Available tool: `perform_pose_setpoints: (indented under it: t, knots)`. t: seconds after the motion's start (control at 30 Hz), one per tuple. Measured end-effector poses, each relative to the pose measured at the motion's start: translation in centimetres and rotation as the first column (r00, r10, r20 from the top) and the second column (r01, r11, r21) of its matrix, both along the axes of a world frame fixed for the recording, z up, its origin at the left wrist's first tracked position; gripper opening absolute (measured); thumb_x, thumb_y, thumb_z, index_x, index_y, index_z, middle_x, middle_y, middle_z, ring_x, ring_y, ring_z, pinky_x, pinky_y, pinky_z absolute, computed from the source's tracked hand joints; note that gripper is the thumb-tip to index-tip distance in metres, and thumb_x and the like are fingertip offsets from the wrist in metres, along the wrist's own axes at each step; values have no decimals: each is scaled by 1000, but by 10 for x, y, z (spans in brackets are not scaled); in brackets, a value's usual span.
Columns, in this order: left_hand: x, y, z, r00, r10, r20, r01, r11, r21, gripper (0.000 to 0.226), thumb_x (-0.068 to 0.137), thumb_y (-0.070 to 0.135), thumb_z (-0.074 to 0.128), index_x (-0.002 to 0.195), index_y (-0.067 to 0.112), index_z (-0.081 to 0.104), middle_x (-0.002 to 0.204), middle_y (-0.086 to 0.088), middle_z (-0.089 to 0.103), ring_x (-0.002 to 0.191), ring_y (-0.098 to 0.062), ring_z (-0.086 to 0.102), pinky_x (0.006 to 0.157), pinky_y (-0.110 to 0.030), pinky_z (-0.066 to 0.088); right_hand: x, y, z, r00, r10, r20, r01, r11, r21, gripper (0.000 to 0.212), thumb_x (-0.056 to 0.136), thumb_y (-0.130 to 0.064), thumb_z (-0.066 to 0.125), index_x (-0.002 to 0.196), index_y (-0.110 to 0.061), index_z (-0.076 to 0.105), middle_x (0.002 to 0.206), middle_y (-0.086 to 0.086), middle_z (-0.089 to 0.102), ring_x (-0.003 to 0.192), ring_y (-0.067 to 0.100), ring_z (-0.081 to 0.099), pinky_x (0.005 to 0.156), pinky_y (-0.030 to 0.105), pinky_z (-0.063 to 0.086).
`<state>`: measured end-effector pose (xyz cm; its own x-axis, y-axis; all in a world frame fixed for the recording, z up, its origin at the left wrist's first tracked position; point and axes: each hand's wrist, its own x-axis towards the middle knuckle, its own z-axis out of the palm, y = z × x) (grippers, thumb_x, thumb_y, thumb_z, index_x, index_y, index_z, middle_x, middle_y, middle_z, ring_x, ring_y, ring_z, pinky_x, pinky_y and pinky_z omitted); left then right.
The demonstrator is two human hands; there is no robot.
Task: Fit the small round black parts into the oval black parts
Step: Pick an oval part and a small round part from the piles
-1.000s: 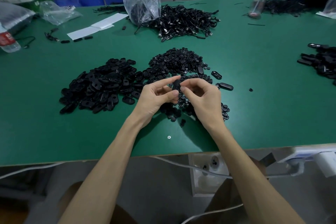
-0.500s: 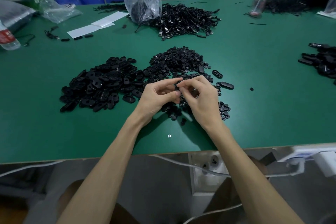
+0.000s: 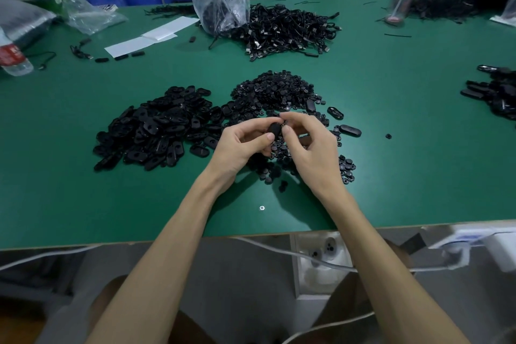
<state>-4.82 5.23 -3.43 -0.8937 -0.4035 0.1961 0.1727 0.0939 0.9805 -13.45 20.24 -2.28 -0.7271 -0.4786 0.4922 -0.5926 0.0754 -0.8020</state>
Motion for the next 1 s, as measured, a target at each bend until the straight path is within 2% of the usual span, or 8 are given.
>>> perform_pose_setpoints:
  t: [0.2,0.37,0.5,0.7,0.8,0.9,1.0]
  knots:
    - [-1,1,-1,1000,-25,6,25,1000,-6,31,96,11,72,125,20,76,99,-11,74,85,-18,61,77,-26,57,-1,0,-1,996,21,84,-18,999,-36,19,97,-11,70,116,-11,72,99,-5,75,90,8,69,84,29,56]
    - [0,1,0,999,-34,3,34,999,-5,31,97,11,71,126,19,75,100,2,77,88,-7,65,76,-24,56,0,1,0,992,41,121,-33,997,-64,21,95,-8,71,116,-10,72,97,-4,75,87,9,69,84,31,58]
    - [0,2,0,999,-33,-3,33,999,5,30,98,10,69,127,18,74,111,-1,78,92,-8,67,77,-23,56,2,2,1,991,55,124,-46,997,-69,21,95,-7,71,115,-12,72,95,-5,74,87,9,69,84,35,58]
    - [-1,-1,-2,999,-42,7,42,999,21,32,99,4,66,130,9,71,113,-9,77,92,-15,69,78,-25,58,1,3,2,988,76,134,-67,995,-73,21,93,-5,72,113,-11,72,95,-2,75,87,14,70,84,41,58]
    - [-2,0,-3,1000,-26,11,26,1000,5,32,99,-5,61,130,2,70,114,-9,75,94,-16,70,82,-27,58,3,3,1,992,93,86,-90,995,-46,23,90,-1,73,110,-12,72,90,-3,74,83,12,69,80,39,57]
    - [-3,2,-3,1000,-2,0,2,1000,0,32,98,-13,56,125,-4,70,117,-16,74,97,-24,72,88,-34,61,3,1,-1,993,116,23,-115,993,-15,27,87,4,71,108,-12,72,87,-3,72,81,13,67,77,34,57]
    - [-2,5,-1,1000,21,-3,-21,1000,-20,33,97,-16,54,124,-6,70,114,-19,73,92,-21,73,85,-30,61,3,0,-2,992,124,15,-124,992,-10,28,86,5,70,108,-12,72,85,-2,71,78,12,66,75,32,57]
